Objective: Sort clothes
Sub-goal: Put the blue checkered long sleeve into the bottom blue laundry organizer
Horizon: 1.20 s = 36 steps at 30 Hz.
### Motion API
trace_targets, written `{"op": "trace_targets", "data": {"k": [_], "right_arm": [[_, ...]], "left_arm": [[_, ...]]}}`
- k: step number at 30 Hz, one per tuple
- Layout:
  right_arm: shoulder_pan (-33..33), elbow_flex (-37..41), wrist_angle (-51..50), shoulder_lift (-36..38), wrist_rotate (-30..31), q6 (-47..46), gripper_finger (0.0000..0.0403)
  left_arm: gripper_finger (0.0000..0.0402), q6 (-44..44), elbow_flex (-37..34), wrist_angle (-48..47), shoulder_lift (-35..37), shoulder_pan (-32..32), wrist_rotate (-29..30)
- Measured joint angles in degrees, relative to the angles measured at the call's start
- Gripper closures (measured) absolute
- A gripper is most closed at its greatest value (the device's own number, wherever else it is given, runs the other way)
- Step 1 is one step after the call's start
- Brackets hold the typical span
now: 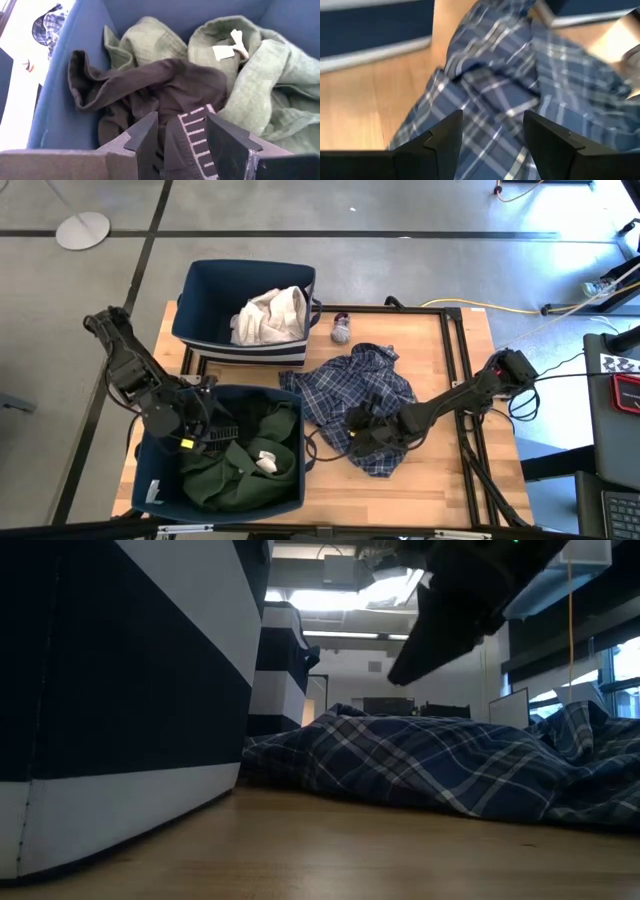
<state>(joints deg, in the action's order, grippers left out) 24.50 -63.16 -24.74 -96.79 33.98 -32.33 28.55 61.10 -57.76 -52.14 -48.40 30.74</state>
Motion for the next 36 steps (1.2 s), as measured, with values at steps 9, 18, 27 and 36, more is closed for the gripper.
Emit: {"op": "trace_targets", "data": {"k": [9, 18, 27, 36], "right_arm": [[-2.9, 6.7, 7.6, 0.0, -6.8, 2.7, 0.0194], [-4.0, 14.3, 14.6, 0.1, -6.6, 2.6, 0.0194], [-5.1, 19.2, 19.7, -2.9, -7.2, 0.6, 0.0199], [-5.8, 19.0, 22.2, -6.0, -8.8, 1.2, 0.035]], "left_arm": [[0.0249, 1.8, -2.6, -0.1, 0.0, 0.0, 0.0], [0.0249, 1.7, -2.6, 0.0, 0.0, 0.0, 0.0], [0.0249, 1.7, -2.6, 0.1, 0.0, 0.0, 0.0], [0.0249, 2.0, -2.6, 0.1, -0.1, 0.0, 0.0]]}}
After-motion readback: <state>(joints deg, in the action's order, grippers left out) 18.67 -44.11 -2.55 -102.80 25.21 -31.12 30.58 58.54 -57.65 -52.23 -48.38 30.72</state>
